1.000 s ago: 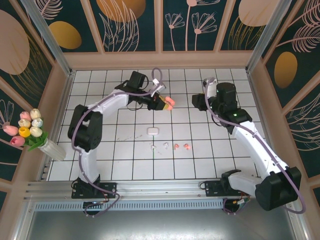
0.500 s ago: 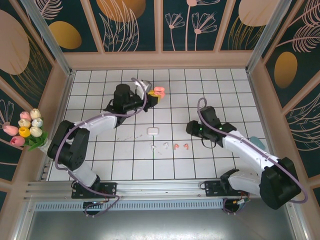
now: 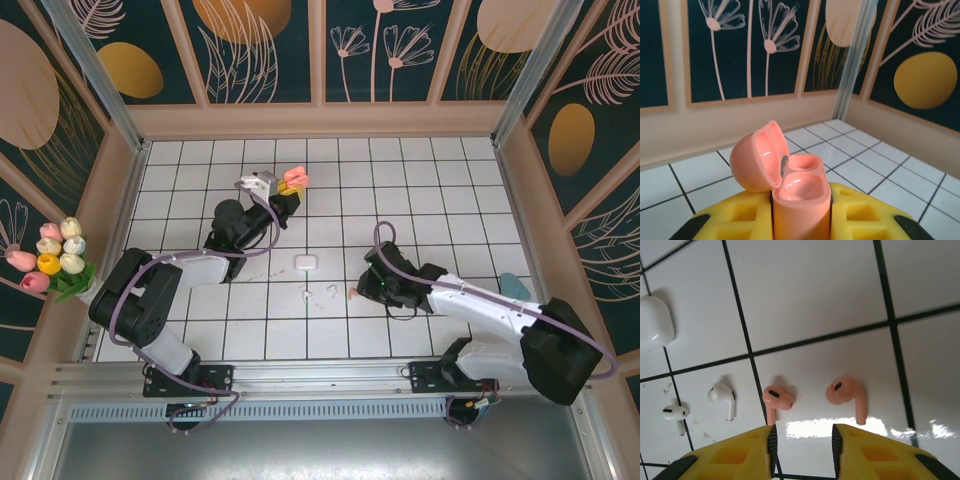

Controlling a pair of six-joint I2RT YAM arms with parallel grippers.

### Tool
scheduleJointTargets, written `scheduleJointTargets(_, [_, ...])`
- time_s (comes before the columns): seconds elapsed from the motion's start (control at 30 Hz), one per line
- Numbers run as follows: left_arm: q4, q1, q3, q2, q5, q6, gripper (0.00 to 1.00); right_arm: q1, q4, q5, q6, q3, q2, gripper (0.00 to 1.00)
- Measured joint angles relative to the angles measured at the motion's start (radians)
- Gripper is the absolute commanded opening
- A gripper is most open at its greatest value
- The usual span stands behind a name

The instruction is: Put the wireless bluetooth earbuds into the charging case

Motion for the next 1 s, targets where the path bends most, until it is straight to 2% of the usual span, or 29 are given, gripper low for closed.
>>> scheduleJointTargets(0.17, [0.079, -0.001, -0.007, 0.001, -0.029, -0.01, 0.0, 0.075, -0.006, 0.057, 0.155, 0.058, 0.106, 0.37])
scheduleJointTargets(0.37, [0.206, -0.001, -0.063, 0.005, -0.052, -0.012, 0.0, 0.1, -0.019, 0.092, 0.256, 0.131, 0.221, 0.37])
scheduleJointTargets(0.6, [0.28, -0.001, -0.096, 0.005, -0.053, -0.003, 0.0, 0.101, -0.043, 0.109, 0.303, 0.172, 0.296, 0.41])
scheduleJointTargets(1.0, [0.319, -0.001, -0.101, 0.005, -0.037, 0.0, 0.0, 0.112, -0.078, 0.121, 0.308, 0.238, 0.389, 0.41])
